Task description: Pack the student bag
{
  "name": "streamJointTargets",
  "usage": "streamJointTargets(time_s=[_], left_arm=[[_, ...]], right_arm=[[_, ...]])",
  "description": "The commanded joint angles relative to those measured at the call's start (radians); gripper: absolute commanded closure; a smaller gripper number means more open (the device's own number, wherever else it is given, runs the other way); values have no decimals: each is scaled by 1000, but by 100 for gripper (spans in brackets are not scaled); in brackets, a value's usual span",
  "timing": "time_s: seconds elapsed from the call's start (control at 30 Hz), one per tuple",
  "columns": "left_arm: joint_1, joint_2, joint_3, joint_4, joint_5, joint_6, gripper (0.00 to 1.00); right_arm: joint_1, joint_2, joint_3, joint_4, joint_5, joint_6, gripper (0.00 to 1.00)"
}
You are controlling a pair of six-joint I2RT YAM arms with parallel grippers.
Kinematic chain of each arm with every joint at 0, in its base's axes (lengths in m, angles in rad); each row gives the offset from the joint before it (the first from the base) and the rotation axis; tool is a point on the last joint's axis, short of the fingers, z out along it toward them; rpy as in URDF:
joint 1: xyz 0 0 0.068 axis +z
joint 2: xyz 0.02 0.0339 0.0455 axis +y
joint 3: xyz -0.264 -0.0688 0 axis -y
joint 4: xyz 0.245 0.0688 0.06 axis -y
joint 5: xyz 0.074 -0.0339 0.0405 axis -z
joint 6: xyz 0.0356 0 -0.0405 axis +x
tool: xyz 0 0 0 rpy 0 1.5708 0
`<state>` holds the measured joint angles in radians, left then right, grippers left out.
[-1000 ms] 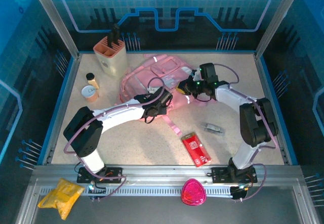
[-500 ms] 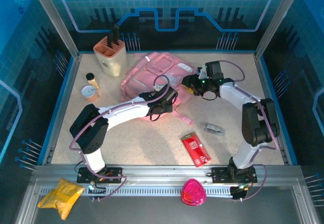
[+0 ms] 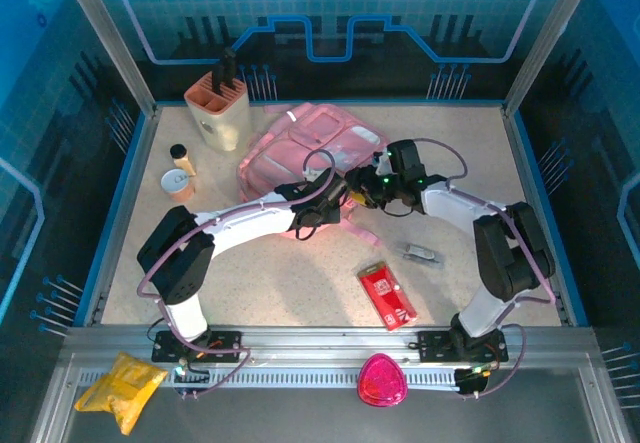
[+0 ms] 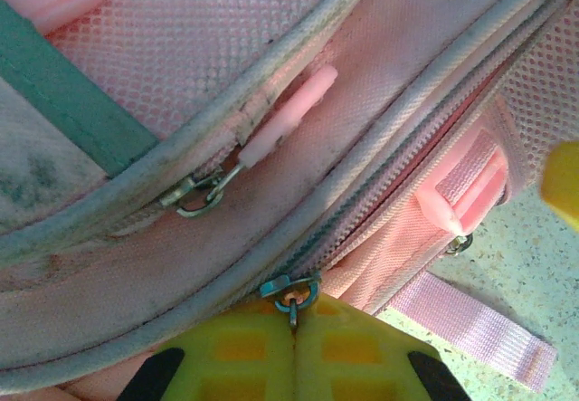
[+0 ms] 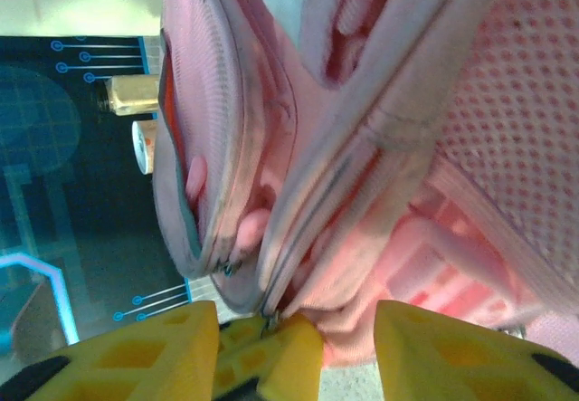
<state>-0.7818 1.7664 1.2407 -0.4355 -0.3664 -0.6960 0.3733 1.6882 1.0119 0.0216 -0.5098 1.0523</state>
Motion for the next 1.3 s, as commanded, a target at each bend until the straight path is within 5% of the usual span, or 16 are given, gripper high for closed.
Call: streamJointTargets(time_s=[0.0,0.3,0.67,0.87,1.03,1.13,1.27], left_arm=[[-6,-28,10,-17,23,40,100],[-3,-58,-4,-87,24,88,100],[69,-203,-199,-121,22,149,100],[48,-196,-196,-26,167,108,100],[-26,-93,-61,-9,144,63,100],[-35,-38,9,-52,103,62,100],[-35,-27,28,-70,78,70,100]], right_arm=[[13,71,59,34,32,15,59],[-23,92,144,-77,66,-132,100],[-138,92,225,-165,-7,-242,100],[-149,163,363,-236,-9,-321,100],[-149,237,480,-359,14,-391,80],[-147,168,414,-364,37,-400,59],[-140,45,244,-310,5,-347,53]])
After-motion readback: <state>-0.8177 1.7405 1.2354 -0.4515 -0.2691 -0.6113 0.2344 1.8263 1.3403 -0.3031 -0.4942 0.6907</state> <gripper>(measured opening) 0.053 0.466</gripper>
